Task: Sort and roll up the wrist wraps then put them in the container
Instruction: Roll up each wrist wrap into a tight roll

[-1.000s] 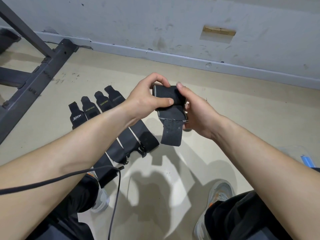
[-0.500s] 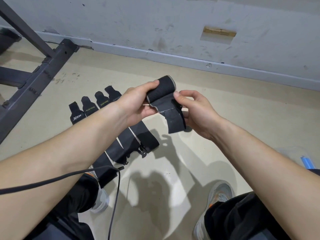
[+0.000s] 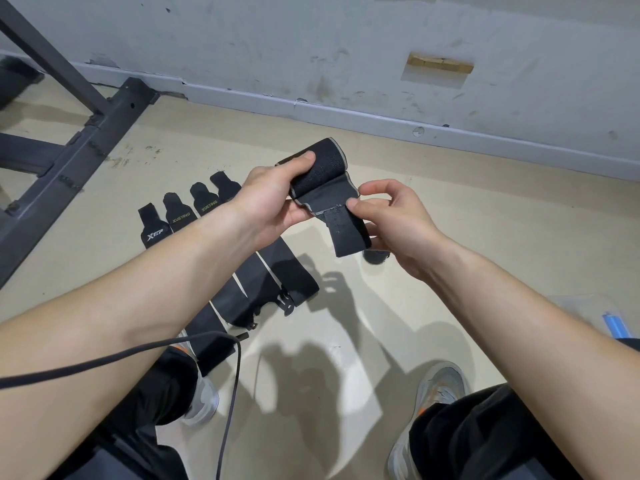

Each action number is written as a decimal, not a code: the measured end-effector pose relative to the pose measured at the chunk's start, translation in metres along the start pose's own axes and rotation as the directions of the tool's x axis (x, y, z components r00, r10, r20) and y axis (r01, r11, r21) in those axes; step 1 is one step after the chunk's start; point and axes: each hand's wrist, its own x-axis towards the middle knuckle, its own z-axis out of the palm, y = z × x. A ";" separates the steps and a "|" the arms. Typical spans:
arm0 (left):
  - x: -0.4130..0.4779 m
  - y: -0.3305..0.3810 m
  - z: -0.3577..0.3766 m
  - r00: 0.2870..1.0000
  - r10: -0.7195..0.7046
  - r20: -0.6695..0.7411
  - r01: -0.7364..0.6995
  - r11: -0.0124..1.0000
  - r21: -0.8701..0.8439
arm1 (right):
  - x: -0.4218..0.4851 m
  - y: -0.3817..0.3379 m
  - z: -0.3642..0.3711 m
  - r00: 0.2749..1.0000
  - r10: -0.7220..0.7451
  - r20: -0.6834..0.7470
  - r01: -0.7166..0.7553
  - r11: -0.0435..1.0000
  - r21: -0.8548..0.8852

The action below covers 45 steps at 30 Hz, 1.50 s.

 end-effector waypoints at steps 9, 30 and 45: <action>0.006 0.001 -0.006 0.992 -0.013 -0.124 0.001 0.996 -0.094 | 0.001 0.002 -0.003 1.000 0.020 0.016 -0.020 0.998 -0.052; 0.022 -0.016 -0.010 0.909 0.340 -0.239 -0.182 0.842 0.508 | -0.001 -0.013 0.001 0.997 0.070 0.033 -0.065 0.990 -0.125; 0.019 -0.020 -0.010 0.913 0.377 -0.156 -0.291 0.870 0.397 | -0.002 -0.009 0.002 0.976 0.109 0.189 -0.080 0.985 -0.155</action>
